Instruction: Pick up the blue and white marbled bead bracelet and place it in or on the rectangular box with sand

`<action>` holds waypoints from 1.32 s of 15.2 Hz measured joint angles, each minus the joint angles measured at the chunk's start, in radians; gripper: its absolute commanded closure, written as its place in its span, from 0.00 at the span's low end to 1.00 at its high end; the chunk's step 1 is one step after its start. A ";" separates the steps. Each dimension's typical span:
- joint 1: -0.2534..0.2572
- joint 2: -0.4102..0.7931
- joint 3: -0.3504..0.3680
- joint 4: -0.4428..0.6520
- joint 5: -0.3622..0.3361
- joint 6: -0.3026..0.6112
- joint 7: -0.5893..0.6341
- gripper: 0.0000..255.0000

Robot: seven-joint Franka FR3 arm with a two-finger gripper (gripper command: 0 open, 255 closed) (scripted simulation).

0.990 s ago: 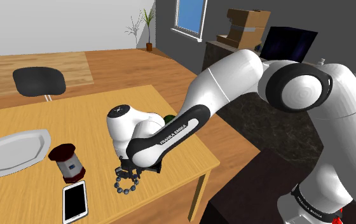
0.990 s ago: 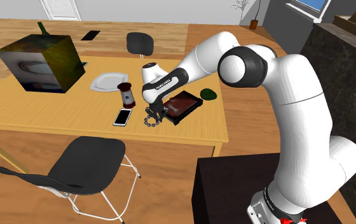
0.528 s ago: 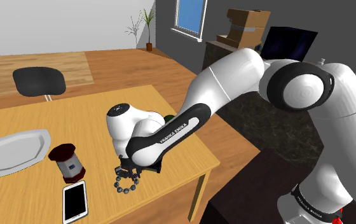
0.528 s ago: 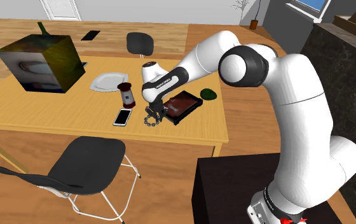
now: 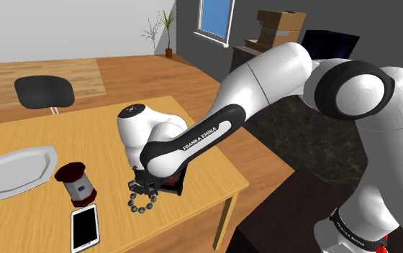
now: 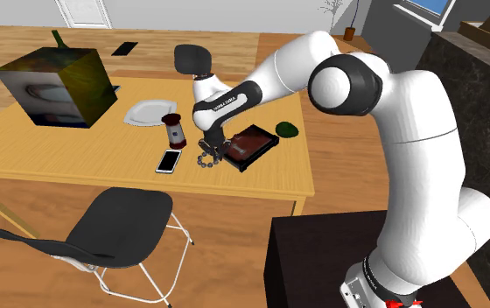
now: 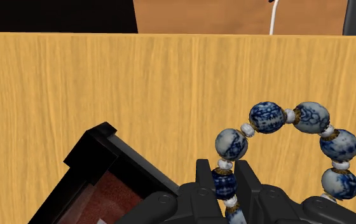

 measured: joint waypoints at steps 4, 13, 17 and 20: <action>-0.006 -0.029 0.008 0.008 0.011 -0.035 -0.008 1.00; -0.017 -0.097 0.025 0.027 0.036 -0.120 -0.022 1.00; -0.073 -0.130 0.018 0.000 0.048 -0.124 -0.084 1.00; -0.117 -0.127 0.003 0.006 0.049 -0.124 -0.142 1.00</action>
